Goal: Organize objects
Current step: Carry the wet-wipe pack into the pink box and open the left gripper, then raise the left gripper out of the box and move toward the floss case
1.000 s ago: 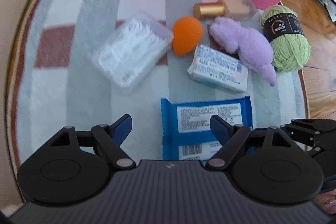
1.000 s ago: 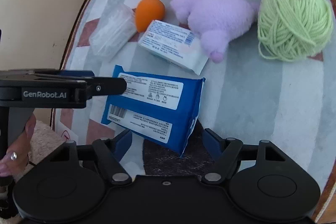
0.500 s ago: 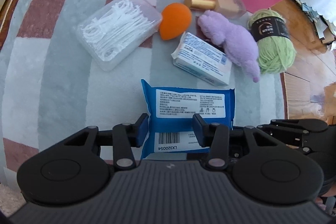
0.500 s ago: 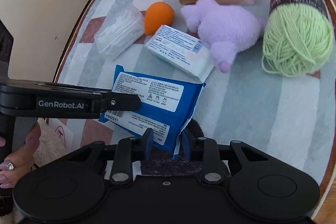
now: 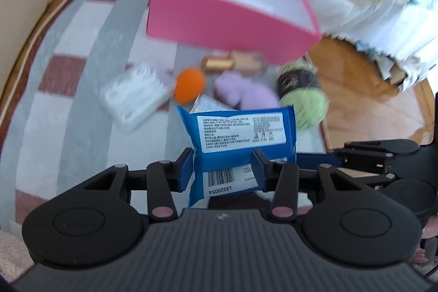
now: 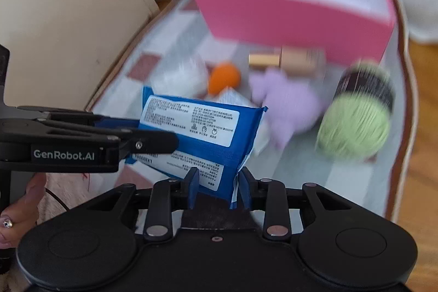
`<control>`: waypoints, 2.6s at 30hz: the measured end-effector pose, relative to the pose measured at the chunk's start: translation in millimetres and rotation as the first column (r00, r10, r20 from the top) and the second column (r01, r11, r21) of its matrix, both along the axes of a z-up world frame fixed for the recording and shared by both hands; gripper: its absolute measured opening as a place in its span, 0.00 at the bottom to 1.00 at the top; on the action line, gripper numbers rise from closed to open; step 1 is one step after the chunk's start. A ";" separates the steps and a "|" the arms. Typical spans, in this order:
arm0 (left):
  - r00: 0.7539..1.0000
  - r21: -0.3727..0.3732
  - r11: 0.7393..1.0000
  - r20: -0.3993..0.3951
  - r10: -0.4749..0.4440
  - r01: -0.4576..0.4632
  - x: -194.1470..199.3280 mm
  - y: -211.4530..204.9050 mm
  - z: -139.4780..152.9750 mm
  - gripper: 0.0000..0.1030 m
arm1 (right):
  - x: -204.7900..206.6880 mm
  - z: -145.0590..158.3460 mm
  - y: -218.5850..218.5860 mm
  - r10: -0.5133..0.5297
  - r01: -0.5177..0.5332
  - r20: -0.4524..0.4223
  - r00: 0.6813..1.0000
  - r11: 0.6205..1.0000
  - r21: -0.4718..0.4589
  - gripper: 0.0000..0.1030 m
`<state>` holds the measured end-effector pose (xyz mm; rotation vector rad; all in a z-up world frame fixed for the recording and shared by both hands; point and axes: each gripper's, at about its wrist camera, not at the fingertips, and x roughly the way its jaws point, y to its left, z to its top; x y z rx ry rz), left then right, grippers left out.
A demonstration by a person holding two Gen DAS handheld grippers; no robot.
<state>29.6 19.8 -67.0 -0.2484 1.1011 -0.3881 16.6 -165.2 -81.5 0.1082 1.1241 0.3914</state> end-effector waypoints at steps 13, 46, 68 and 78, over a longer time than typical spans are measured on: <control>0.987 -0.067 0.997 0.154 -0.033 0.043 56.8 -23.6 110.6 0.43 | 33.7 111.9 -24.8 -0.017 0.032 0.275 0.961 0.998 -0.047 0.46; 0.990 -0.079 0.988 -0.043 -0.135 0.131 322.3 -113.5 -28.6 0.43 | 248.3 9.4 -85.4 -0.071 0.100 0.125 0.990 0.966 -0.239 0.46; 0.988 0.030 0.989 -0.054 -0.145 0.147 309.2 -118.3 -15.3 0.53 | 241.0 11.8 -94.2 -0.058 0.106 0.185 0.981 0.960 -0.261 0.50; 0.970 0.143 0.962 0.029 -0.241 0.234 259.2 -98.1 64.9 0.64 | 183.2 81.5 -93.8 -0.065 0.077 0.181 0.981 0.995 -0.060 0.61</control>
